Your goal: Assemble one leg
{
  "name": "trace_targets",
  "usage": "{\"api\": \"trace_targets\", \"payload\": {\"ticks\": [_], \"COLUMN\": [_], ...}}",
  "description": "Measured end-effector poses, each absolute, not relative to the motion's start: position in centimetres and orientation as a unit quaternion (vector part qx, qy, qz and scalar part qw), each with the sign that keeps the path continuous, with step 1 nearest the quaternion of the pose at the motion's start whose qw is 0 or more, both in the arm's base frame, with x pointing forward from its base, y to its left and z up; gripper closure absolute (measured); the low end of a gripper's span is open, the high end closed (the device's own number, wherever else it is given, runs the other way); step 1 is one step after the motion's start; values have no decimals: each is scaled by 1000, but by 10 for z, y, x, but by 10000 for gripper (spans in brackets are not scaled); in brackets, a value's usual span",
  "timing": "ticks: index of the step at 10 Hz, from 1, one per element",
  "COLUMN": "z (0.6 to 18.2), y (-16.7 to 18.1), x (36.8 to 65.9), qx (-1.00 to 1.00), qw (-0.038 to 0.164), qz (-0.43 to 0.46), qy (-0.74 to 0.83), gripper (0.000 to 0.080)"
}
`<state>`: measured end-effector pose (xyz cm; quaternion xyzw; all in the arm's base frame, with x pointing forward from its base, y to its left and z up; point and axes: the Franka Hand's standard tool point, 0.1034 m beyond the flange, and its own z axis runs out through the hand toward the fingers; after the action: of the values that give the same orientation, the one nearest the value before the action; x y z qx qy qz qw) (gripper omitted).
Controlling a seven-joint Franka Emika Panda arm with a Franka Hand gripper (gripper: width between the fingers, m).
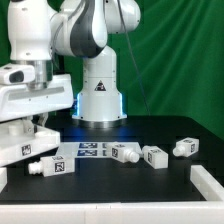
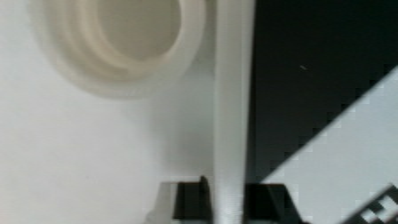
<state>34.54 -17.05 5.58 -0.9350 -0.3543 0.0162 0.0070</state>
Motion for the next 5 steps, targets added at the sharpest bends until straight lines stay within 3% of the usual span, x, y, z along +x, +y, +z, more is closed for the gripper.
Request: {"api": "trace_targets", "payload": {"ticks": [3,4,5], "z": [91,93,81], "y": [-120,-107,-114], "x": [365,372,366], "qx": [-926,-907,-911], "qw": [27,42,43], "qz": [26,24,18], "qy": [-376,-419,-409], "gripper": [744,744,744]}}
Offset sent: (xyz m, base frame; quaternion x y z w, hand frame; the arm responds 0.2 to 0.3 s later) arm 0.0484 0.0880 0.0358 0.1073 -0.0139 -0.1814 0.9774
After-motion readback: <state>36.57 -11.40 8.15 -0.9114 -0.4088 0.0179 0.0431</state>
